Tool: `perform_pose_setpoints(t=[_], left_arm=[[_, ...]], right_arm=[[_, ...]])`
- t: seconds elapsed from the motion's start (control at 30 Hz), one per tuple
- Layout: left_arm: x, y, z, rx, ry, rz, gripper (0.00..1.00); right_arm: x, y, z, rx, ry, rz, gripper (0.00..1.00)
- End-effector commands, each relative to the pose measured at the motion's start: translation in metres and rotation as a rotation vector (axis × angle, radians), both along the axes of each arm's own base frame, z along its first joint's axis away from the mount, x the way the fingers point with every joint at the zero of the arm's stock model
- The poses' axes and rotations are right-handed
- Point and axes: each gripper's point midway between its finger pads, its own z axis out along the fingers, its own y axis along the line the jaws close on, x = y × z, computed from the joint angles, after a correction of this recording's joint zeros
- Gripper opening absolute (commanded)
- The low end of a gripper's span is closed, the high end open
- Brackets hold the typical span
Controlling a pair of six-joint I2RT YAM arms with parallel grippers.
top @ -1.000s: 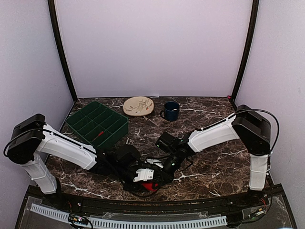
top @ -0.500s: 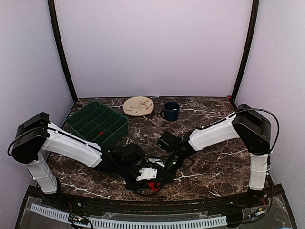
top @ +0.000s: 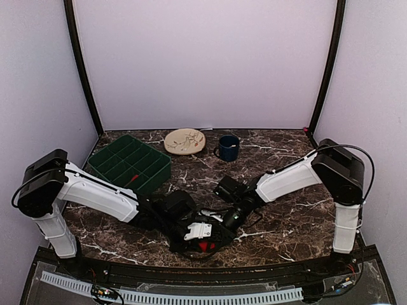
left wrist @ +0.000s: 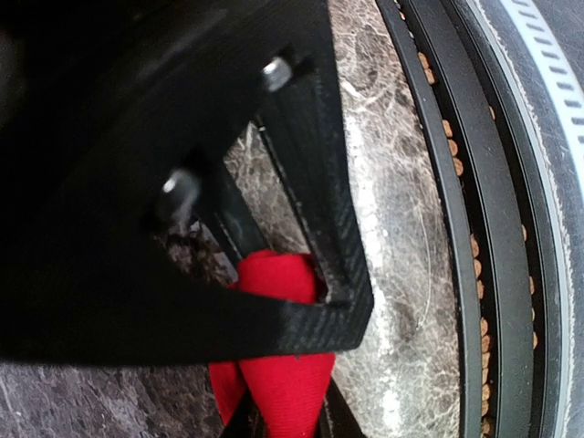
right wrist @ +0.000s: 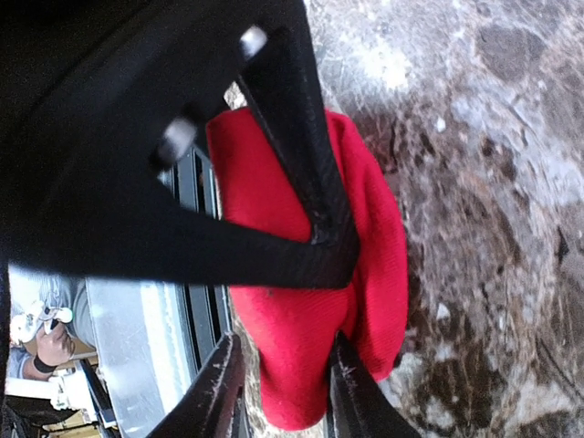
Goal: Roll the socks
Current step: Roll the sock at the center of the board.
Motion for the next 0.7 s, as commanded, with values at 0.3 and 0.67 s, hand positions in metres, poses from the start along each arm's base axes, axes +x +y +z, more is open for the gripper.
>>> perform_pose_setpoints(t=[0.3, 0.67], left_arm=[[0.006, 0.014, -0.018, 0.106, 0.107, 0.165, 0.08], [0.029, 0.013, 0.01, 0.04, 0.129, 0.27, 0.05]], right_arm=[[0.02, -0.023, -0.003, -0.003, -0.063, -0.129, 0.34], [0.051, -0.04, 0.003, -0.023, -0.164, -0.271, 0.38]])
